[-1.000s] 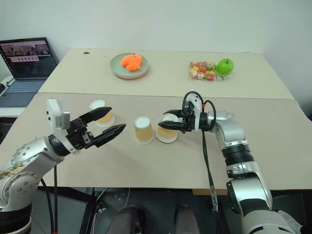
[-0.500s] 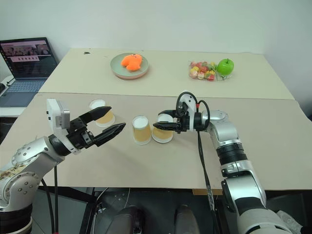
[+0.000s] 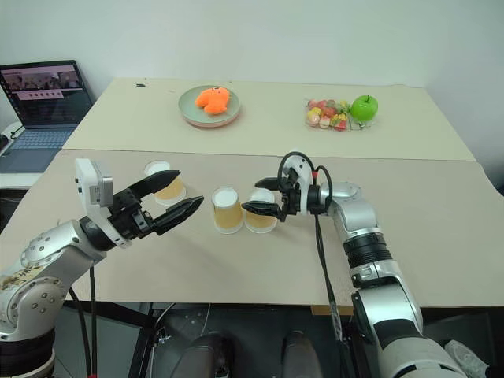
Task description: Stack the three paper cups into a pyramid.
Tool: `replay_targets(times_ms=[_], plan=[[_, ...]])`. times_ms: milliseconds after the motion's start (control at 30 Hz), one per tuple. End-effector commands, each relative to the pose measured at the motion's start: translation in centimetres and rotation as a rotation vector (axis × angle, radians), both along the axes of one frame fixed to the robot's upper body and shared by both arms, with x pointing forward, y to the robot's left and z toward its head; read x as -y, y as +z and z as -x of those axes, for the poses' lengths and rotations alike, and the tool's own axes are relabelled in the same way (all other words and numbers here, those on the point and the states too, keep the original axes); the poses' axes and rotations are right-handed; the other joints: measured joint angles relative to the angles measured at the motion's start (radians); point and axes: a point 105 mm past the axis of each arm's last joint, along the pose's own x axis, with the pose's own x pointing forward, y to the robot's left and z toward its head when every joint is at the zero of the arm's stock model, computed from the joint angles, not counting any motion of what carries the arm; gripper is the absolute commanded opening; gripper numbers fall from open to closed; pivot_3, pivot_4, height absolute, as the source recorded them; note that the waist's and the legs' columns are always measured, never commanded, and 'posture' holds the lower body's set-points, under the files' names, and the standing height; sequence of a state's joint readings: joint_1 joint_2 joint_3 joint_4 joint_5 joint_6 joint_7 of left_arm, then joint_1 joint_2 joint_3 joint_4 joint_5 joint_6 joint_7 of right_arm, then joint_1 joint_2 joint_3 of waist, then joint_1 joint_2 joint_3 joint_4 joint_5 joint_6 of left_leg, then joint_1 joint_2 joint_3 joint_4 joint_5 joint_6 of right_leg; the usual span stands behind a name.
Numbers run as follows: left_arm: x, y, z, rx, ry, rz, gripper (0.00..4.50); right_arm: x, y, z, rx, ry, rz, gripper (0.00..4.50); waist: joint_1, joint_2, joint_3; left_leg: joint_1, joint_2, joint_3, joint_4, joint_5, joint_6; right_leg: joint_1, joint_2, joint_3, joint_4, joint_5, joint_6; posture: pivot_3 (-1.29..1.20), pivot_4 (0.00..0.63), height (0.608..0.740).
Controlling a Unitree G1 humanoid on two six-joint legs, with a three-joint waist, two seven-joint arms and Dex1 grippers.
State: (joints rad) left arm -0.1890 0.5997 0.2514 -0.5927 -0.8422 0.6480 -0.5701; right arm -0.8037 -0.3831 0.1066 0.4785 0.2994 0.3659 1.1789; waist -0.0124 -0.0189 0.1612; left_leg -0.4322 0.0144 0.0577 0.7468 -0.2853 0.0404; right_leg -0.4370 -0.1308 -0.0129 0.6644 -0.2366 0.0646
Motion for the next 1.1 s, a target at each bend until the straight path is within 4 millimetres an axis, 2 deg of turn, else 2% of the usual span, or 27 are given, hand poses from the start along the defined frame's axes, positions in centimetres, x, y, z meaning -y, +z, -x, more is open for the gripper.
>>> replay_targets(times_ms=[33, 100, 200, 333, 433, 500, 533, 600, 667, 833, 1100], plan=[[0.3, 1.1, 0.1, 0.062, -0.010, 0.011, 4.50, 1.8, 3.4, 0.3, -0.013, 0.006, -0.091, 4.48, 0.001, 0.000, 0.000, 0.000, 0.000, 0.000, 0.000, 0.000, 0.000, 0.000, 0.000, 0.000, 0.000, 0.000, 0.000, 0.00, 0.150, 0.676], [0.3, 1.2, 0.1, 0.059, -0.016, 0.023, 4.50, 3.0, 4.6, 1.2, -0.046, 0.042, -0.126, 4.48, 0.004, 0.000, 0.000, 0.000, 0.000, 0.000, 0.000, 0.000, 0.000, 0.000, 0.000, 0.000, 0.000, 0.000, 0.000, 0.00, 0.150, 0.676], [0.0, 1.4, -0.3, 0.049, -0.013, 0.071, 4.50, 5.0, 5.8, 1.4, -0.050, -0.005, -0.172, 4.48, 0.003, 0.000, 0.000, -0.001, 0.000, 0.000, 0.000, 0.000, 0.001, 0.000, 0.000, 0.000, -0.001, 0.000, 0.000, 0.00, 0.150, 0.676], [-1.4, 2.3, -1.3, 0.028, 0.041, 0.196, 4.50, 7.3, 6.3, 2.1, -0.040, -0.060, -0.181, 4.48, 0.002, 0.000, 0.000, -0.001, 0.000, 0.000, 0.000, 0.000, 0.001, 0.000, 0.000, 0.000, 0.000, 0.000, 0.000, 0.00, 0.150, 0.676], [-3.6, 2.4, -2.7, 0.002, 0.166, 0.300, 4.50, 8.7, 6.4, 2.6, -0.034, -0.107, -0.190, 4.48, 0.000, -0.001, 0.000, 0.000, 0.000, 0.000, 0.000, 0.000, 0.001, 0.000, 0.000, 0.000, 0.000, 0.000, 0.000, 0.00, 0.150, 0.676], [-5.4, 1.7, -3.6, -0.028, 0.282, 0.332, 4.50, 9.3, 6.1, 3.0, -0.016, -0.137, -0.161, 4.48, 0.000, -0.001, 0.000, 0.000, 0.000, 0.000, 0.000, 0.000, 0.001, 0.000, 0.000, 0.000, 0.000, 0.000, 0.000, 0.00, 0.150, 0.676], [-6.4, 0.5, -4.0, -0.057, 0.354, 0.305, 4.50, 9.6, 5.6, 3.2, -0.001, -0.164, -0.119, 4.48, 0.000, -0.001, 0.000, 0.000, 0.000, 0.000, 0.000, 0.000, 0.001, 0.000, 0.000, 0.000, 0.000, 0.000, 0.000, 0.00, 0.150, 0.676], [-7.7, -1.4, -4.2, -0.100, 0.446, 0.240, 4.50, 9.8, 5.0, 3.9, 0.014, -0.179, -0.068, 4.48, -0.001, -0.001, 0.000, 0.000, 0.000, 0.000, 0.000, 0.000, 0.001, 0.000, 0.000, 0.000, 0.000, 0.000, 0.000, 0.00, 0.150, 0.676], [-8.5, -2.5, -4.1, -0.119, 0.494, 0.204, 4.50, 9.7, 4.8, 4.4, 0.031, -0.183, -0.052, 4.48, -0.001, -0.001, 0.001, -0.001, 0.000, 0.000, 0.000, -0.001, 0.001, 0.000, 0.000, 0.000, -0.001, 0.000, 0.000, 0.00, 0.150, 0.676], [-9.2, -3.2, -4.3, -0.125, 0.528, 0.168, 4.50, 9.2, 4.9, 4.6, 0.031, -0.191, -0.087, 4.48, 0.003, -0.003, 0.002, 0.000, 0.001, 0.000, 0.000, 0.000, 0.001, 0.000, 0.000, 0.000, 0.000, 0.001, -0.001, 0.00, 0.150, 0.676], [-9.4, -3.4, -6.3, -0.107, 0.534, 0.115, 4.50, 9.1, 5.2, 4.6, 0.057, -0.227, -0.122, 4.48, 0.013, -0.003, 0.002, -0.001, 0.000, 0.000, 0.000, -0.001, 0.001, 0.000, 0.000, 0.000, -0.002, 0.001, -0.001, 0.00, 0.150, 0.676]])
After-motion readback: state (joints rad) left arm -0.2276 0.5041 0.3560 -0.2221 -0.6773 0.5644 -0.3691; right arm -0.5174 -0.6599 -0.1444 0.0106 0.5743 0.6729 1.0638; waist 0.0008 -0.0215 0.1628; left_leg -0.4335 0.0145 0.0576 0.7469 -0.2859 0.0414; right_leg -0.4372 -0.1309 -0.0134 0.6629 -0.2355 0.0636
